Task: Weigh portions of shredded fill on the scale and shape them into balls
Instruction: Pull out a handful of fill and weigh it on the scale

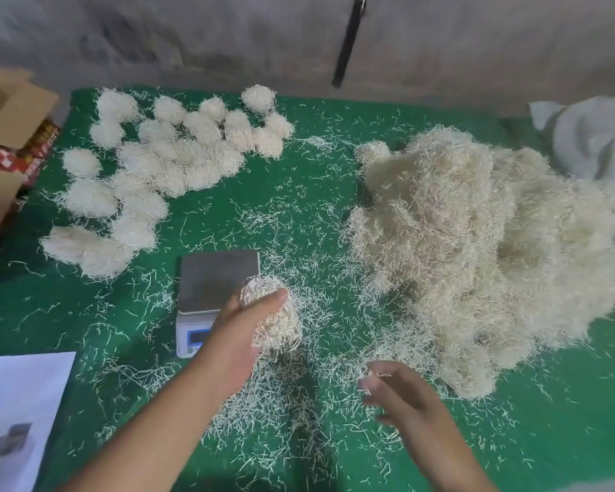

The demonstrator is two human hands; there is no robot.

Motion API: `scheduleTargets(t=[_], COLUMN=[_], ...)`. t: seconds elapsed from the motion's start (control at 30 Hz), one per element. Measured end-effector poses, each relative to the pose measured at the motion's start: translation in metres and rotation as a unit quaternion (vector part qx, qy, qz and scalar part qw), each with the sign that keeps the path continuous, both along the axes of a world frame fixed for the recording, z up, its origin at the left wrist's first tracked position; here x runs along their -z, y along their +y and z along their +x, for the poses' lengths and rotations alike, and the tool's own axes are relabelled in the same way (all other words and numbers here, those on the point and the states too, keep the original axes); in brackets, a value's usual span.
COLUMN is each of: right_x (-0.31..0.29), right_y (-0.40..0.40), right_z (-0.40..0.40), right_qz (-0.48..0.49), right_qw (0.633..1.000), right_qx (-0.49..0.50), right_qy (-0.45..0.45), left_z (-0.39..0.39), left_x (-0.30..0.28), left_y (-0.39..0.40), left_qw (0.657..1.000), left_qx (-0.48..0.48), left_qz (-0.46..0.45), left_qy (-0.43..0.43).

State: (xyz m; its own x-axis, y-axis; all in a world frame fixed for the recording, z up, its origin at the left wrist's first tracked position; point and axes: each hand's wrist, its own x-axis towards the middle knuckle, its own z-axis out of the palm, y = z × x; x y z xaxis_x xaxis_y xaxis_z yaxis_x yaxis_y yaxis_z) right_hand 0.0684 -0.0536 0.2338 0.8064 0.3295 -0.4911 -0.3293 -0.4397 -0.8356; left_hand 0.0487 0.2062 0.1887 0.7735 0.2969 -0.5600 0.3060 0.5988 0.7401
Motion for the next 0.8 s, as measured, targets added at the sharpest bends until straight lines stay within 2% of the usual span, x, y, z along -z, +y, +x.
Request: scheduleTargets(t=[0.03,0.1,0.23,0.3,0.4,0.5,0.57,0.63,0.7,0.8], right_x=[-0.014,-0.025,-0.029,-0.024,-0.022,-0.027,-0.03,-0.034,-0.036,-0.036], right_y=[0.011,0.034,0.04,0.029,0.01,-0.001,-0.009,-0.017,-0.025,-0.037], right_z=[0.006,0.011,0.008,0.007,0.004,0.001,0.004,0.008,0.012,0.013], right_qz=[-0.012,0.025,0.041,0.096,0.141,0.145,0.146,0.129,0.126,0.141], right_qw=[0.998,0.985,0.955,0.954,0.957,0.951,0.951,0.95,0.95,0.953], right_qx=[-0.06,-0.144,-0.197,-0.194,-0.208,-0.23,-0.243,-0.262,-0.268,-0.251], right_qy=[-0.022,-0.088,-0.219,-0.206,-0.149,-0.149,-0.121,-0.111,-0.102,-0.096], left_z=[-0.008,-0.022,-0.045,-0.055,-0.07,-0.077,-0.081,-0.087,-0.092,-0.093], left_x=[-0.01,-0.028,-0.049,-0.057,-0.061,-0.069,-0.076,-0.082,-0.09,-0.104], left_y=[-0.015,-0.043,-0.082,-0.095,-0.107,-0.12,-0.127,-0.127,-0.134,-0.14], left_qw=[1.0,0.997,0.993,0.99,0.981,0.972,0.979,0.98,0.98,0.975], left_qx=[-0.015,-0.042,-0.098,-0.134,-0.189,-0.229,-0.184,-0.197,-0.146,-0.126], left_qz=[-0.016,-0.056,-0.046,-0.006,-0.048,-0.02,0.065,0.015,0.134,0.181], left_qy=[-0.009,-0.033,-0.044,-0.038,0.001,0.053,0.066,0.034,0.016,0.011])
